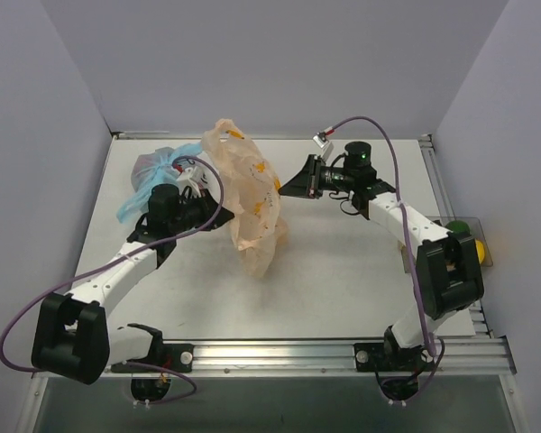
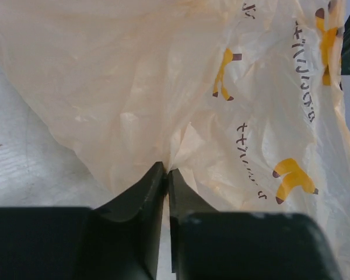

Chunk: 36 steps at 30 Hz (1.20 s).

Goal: Place the fake fruits into the plastic bag and tie a complex knot

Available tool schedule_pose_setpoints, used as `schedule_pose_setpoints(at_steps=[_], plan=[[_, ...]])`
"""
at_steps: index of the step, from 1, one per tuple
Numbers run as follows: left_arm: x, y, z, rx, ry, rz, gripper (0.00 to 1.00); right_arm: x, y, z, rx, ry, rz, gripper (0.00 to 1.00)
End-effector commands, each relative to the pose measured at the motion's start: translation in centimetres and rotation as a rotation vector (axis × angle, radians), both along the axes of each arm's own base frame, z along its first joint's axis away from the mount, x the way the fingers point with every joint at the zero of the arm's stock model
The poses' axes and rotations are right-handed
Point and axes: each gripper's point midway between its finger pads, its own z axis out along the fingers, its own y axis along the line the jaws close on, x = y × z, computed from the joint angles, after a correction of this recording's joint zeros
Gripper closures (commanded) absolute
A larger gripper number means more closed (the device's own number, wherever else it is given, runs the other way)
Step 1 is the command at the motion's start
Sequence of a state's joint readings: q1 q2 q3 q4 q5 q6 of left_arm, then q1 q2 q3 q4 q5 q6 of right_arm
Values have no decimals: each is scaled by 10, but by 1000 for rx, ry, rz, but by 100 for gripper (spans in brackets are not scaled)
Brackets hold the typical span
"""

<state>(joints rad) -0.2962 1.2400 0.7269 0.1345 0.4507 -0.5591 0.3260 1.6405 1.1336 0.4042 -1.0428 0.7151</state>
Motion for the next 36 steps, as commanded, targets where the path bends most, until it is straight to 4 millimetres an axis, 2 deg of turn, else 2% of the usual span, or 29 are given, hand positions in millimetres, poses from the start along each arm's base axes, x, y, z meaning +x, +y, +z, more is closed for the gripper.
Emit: schedule_pose_setpoints(at_steps=[1, 2, 4, 5, 6, 7, 8, 10, 13, 14, 17, 19, 23, 26, 27, 29, 30, 31, 33, 34, 35, 36], plan=[[5, -12, 47, -34, -129, -65, 84, 1, -13, 33, 43, -96, -37, 100], [5, -10, 67, -23, -154, -70, 97, 1, -18, 35, 40, -93, -45, 100], [6, -6, 95, 0, -225, -75, 100, 8, -34, 35, 16, -98, -90, 100], [3, -3, 124, -4, -282, -73, 100, 6, -42, 31, -28, -116, -100, 100], [-1, -1, 130, 15, -293, -79, 100, 7, -49, 28, -62, -123, -119, 100], [-4, 0, 140, 21, -315, -81, 100, 9, -62, 17, -145, -135, -149, 100], [-11, 2, 156, 25, -333, -84, 100, 10, -69, 11, -192, -140, -166, 100], [-16, 6, 165, 48, -344, -81, 100, 6, -87, -7, -291, -116, -201, 100], [-23, 10, 157, 88, -302, -84, 100, -9, -101, -35, -385, -124, -185, 100], [-25, 12, 152, 98, -293, -86, 100, -13, -107, -52, -437, -108, -193, 100], [-24, 12, 127, 128, -251, -91, 100, -24, -118, -72, -529, -141, -162, 100], [-24, 8, 114, 140, -219, -113, 100, -33, -130, -91, -625, -138, -149, 100], [-23, -10, 95, 145, -182, -187, 100, -44, -149, -109, -759, -135, -128, 100], [-22, -20, 96, 142, -194, -200, 100, -52, -155, -106, -793, -130, -105, 82], [-21, -22, 98, 135, -193, -202, 100, -53, -157, -102, -797, -138, -112, 69], [-19, -26, 109, 117, -197, -193, 100, -56, -161, -90, -800, -155, -136, 55], [-16, -23, 114, 120, -198, -172, 100, -57, -160, -85, -793, -169, -142, 42], [-17, -21, 117, 129, -187, -158, 100, -58, -161, -73, -779, -194, -157, 34], [-11, -15, 137, 145, -208, -100, 100, -60, -159, -61, -759, -210, -168, 19], [-15, -10, 141, 156, -197, -89, 100, -64, -159, -55, -746, -209, -165, 16], [-16, -9, 160, 153, -232, -83, 100, -64, -156, -45, -723, -219, -169, 15], [-18, -6, 168, 157, -245, -73, 100, -66, -154, -42, -714, -218, -169, 11]])
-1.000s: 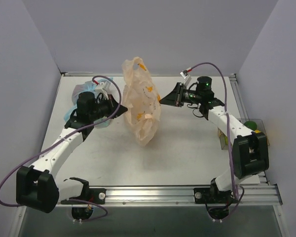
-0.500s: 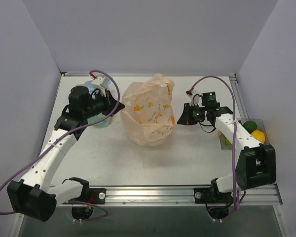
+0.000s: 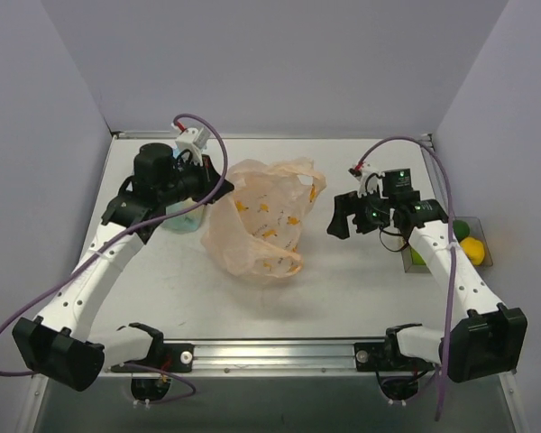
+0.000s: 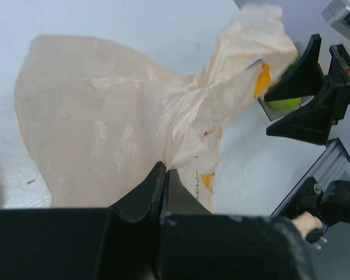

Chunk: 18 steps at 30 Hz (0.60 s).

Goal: Place the fake fruits into the plastic bag and tie a complex knot

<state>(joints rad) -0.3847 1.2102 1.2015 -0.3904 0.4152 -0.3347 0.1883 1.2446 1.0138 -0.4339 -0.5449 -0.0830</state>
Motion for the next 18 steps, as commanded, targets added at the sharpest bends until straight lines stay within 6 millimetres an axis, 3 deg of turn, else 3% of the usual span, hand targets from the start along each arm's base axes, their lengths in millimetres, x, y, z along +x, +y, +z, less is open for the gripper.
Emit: schedule_pose_setpoints(at_steps=[1, 3, 8, 13, 16, 18], plan=[[-5, 16, 57, -1, -104, 78, 100, -4, 3, 35, 42, -44, 5, 9], [-10, 23, 75, 19, -146, 96, 100, -3, 8, 42, 78, -34, -3, 7], [-27, 37, 66, 85, -110, 120, 100, 10, 23, 44, 164, 16, -17, 7], [-26, 23, 29, 93, -3, 139, 100, 39, 42, 63, 272, 15, -32, 7], [-14, 12, 11, 58, 86, 172, 100, 48, 37, 66, 259, -3, -46, 7], [-9, 3, 1, 32, 132, 183, 100, 46, 23, 70, 247, -27, -68, 6]])
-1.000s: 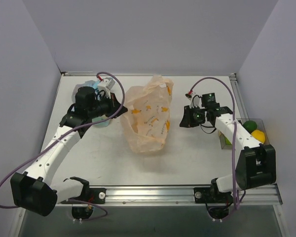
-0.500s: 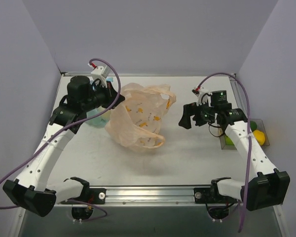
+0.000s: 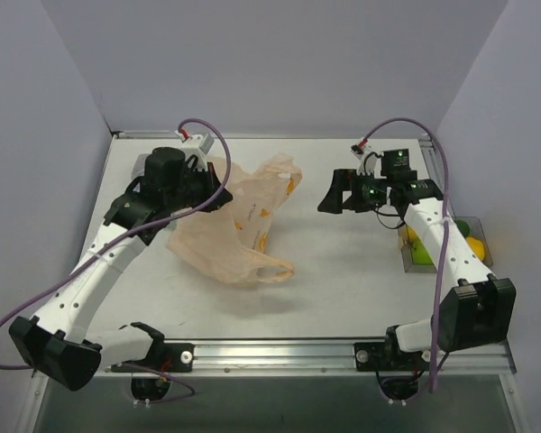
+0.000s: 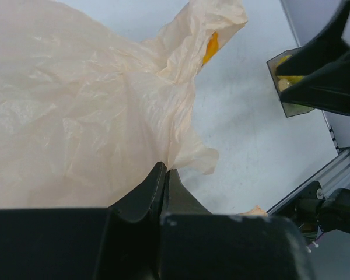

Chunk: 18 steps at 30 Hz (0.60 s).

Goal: Place the fake fruits into the plastic bag and tie a complex knot

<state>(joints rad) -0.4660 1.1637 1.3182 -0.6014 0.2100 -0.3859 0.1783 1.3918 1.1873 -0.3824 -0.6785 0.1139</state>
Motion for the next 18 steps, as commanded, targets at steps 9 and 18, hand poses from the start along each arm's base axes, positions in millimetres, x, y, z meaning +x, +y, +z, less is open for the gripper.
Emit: schedule_pose_setpoints(at_steps=[9, 18], plan=[[31, -56, -34, -60, 58, -18, 100, -62, -157, 14, -384, 16, -138, 4], [26, -67, -31, -116, 37, -79, 100, -112, -269, -28, -613, 284, -296, 12]])
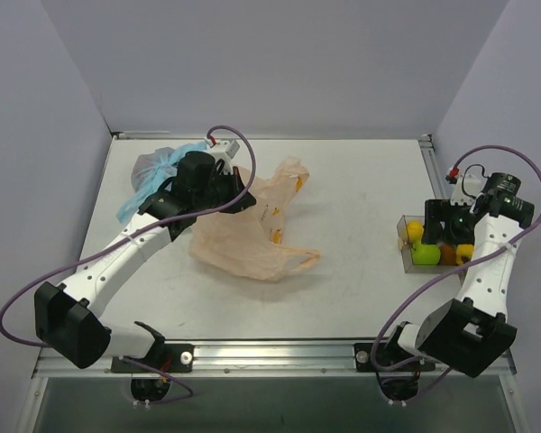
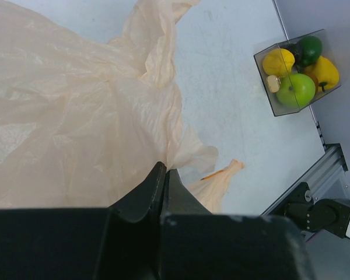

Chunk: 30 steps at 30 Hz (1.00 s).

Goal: Place the fake fruits into the plastic bag and tie a complex knot

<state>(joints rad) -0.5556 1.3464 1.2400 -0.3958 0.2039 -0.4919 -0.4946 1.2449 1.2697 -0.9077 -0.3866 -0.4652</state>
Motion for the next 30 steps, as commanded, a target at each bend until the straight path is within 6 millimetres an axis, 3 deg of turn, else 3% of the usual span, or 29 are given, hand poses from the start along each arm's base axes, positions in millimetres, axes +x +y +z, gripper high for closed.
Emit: schedule_pose_setpoints(at_steps=[1, 7, 15, 30], plan=[[-1, -11, 28, -82, -78, -44, 100, -30, -21, -30, -72, 201, 50, 12], [-10, -22, 40, -138, -136, -144, 100, -18, -35, -53, -68, 248, 46, 12], [-9, -23, 37, -142, -124, -140, 100, 3, -47, -75, -30, 278, -8, 14], [-4, -24, 25, -120, -105, -132, 100, 8, -30, -125, 130, 360, -69, 15]])
